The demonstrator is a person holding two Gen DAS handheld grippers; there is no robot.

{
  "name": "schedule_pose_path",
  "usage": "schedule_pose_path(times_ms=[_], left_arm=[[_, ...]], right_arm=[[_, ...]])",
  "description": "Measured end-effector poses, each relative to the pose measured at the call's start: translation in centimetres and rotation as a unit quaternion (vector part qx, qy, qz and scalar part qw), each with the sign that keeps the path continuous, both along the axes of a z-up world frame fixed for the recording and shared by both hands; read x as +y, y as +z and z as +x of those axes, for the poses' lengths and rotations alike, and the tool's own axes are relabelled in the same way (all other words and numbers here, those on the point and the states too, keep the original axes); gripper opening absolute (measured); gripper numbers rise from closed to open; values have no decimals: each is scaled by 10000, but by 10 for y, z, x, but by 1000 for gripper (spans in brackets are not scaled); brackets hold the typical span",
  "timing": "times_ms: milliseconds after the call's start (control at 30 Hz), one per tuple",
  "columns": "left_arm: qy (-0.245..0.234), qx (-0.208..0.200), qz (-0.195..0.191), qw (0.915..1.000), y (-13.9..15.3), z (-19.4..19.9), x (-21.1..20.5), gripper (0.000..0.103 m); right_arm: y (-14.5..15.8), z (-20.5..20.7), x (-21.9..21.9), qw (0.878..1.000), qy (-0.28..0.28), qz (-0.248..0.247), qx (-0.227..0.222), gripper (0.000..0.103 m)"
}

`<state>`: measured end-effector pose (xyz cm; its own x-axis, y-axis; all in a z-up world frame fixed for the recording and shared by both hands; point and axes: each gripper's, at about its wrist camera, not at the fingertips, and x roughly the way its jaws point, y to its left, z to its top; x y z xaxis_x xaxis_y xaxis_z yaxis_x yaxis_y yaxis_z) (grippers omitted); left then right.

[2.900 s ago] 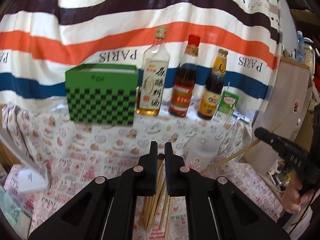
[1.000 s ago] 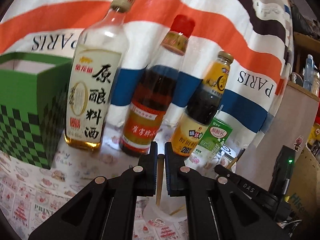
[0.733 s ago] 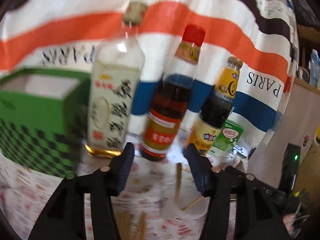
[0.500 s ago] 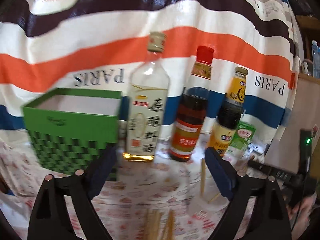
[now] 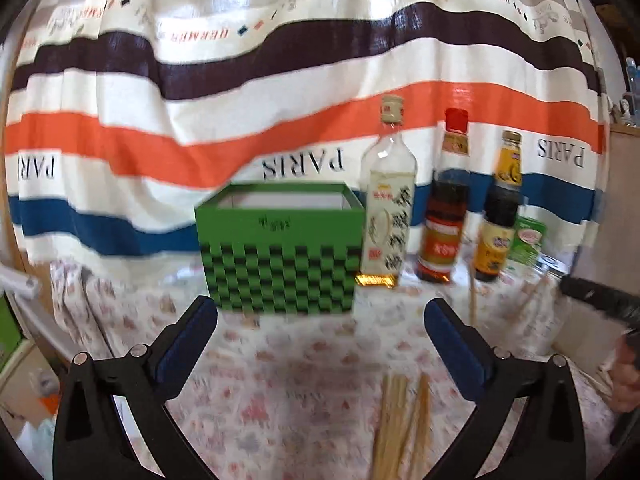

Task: Organize utensils
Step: 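Lower the left tool onto the lying chopsticks and close on one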

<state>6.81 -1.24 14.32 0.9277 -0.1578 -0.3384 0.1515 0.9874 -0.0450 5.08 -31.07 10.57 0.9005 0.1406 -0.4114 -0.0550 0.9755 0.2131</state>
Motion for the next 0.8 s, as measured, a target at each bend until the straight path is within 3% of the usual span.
schedule_pose_path(times_ms=[133,233,400,600,667,800], left_arm=[[182,-274,8,9995,-9,-29,0,103],[214,-224,-228,9993,-28,-36,3,103],[308,217,-281,9989,-77,-26,3,103],[397,939,6,9948,-122,-1,-2,103],[493,1145,-3,9922,-131,6,1,103],[393,1512,-167,9876,-148,15,4,103]], right_arm=[[-19,-16,13,9997,91,-29,233,83],[-33,-31,17,9992,237,101,299,83],[-61,-28,15,9984,188,294,446,83],[-110,4,12,9885,494,489,1341,83],[-124,12,17,9830,688,305,1675,83],[-137,16,24,9798,615,99,1900,83]])
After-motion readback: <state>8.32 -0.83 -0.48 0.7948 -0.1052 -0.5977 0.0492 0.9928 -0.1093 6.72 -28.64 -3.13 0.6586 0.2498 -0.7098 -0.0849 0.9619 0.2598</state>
